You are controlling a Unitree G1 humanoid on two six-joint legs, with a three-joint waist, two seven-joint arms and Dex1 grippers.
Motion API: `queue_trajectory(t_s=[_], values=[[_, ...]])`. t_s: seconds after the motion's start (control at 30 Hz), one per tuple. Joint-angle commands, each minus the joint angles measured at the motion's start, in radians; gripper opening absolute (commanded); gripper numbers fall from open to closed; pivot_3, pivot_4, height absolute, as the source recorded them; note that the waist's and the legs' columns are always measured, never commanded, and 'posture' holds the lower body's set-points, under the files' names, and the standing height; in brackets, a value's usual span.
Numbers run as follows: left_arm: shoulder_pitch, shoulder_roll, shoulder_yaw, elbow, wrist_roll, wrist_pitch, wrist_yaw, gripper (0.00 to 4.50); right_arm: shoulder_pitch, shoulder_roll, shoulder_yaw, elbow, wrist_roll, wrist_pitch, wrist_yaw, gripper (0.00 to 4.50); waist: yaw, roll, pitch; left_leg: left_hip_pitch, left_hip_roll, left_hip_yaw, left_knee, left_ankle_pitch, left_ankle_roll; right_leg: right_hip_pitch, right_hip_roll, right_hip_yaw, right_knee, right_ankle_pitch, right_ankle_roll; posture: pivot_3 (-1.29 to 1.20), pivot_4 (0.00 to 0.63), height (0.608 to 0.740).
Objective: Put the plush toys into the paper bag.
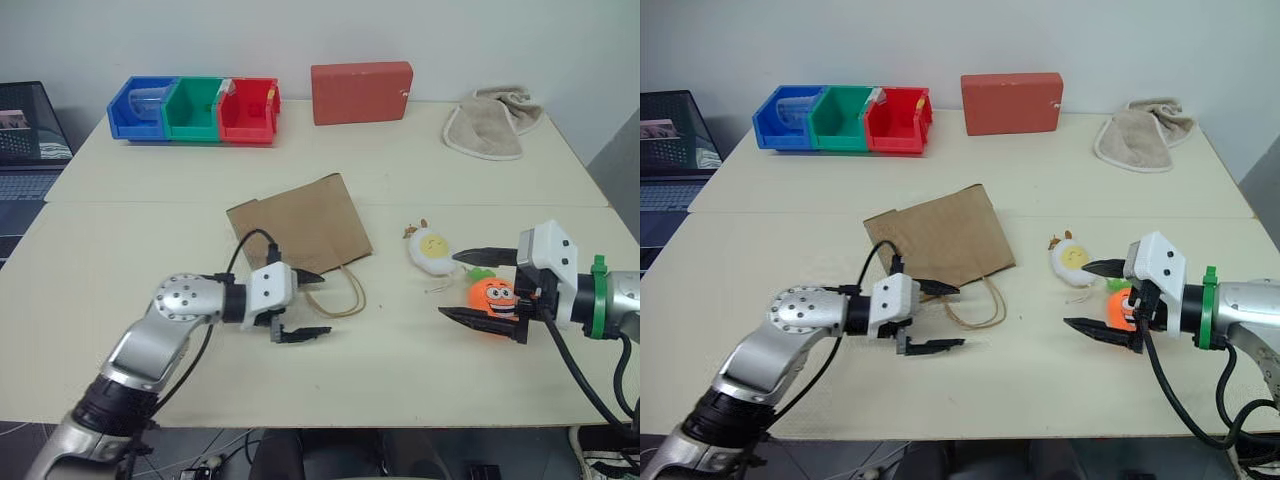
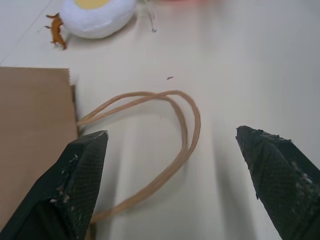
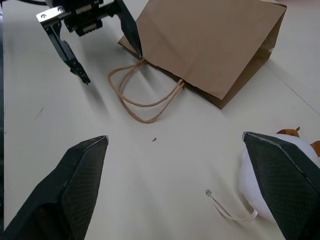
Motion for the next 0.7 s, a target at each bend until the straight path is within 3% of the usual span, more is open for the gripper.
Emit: queue_trajectory(t_s=[0.03, 0.47, 0.6, 0.7], values=[[-0.030, -0.056, -0.009, 0.057, 0.010, -0.045, 0.010, 4.00, 0.011, -0.002, -0.034, -0.047, 0.035, 0.009, -0.016, 4.50, 0.003, 0.000, 0.000, 0.000, 0.000, 0.000, 0.000, 0.000, 0.000, 0.000, 0.000, 0.000, 0.000, 0.000, 0.000, 0.00, 0.150, 0.740], [-0.077, -0.104, -0.052, 0.199, 0.090, -0.161, -0.037, 0.02, 0.027, 0.006, -0.023, -0.079, 0.066, 0.014, -0.055, 4.50, 0.003, 0.000, 0.000, -0.001, 0.000, -0.002, 0.000, 0.000, 0.000, 0.000, 0.000, -0.001, 0.000, 0.000, 0.000, 0.00, 0.150, 0.740], [-0.095, -0.094, -0.034, 0.182, 0.059, -0.124, -0.067, 0.02, 0.028, 0.020, -0.011, -0.087, 0.089, 0.028, -0.074, 4.50, 0.004, 0.000, 0.000, -0.001, 0.000, -0.002, 0.000, 0.000, 0.000, 0.001, 0.000, -0.002, 0.000, 0.000, 0.000, 0.00, 0.150, 0.740], [-0.140, -0.084, 0.026, 0.127, -0.050, 0.026, -0.089, 0.02, 0.037, 0.044, 0.017, -0.110, 0.086, 0.020, -0.098, 4.50, 0.003, 0.000, 0.000, -0.001, 0.000, -0.002, 0.000, 0.000, 0.000, 0.001, 0.000, -0.002, 0.000, 0.000, 0.000, 0.00, 0.150, 0.740]])
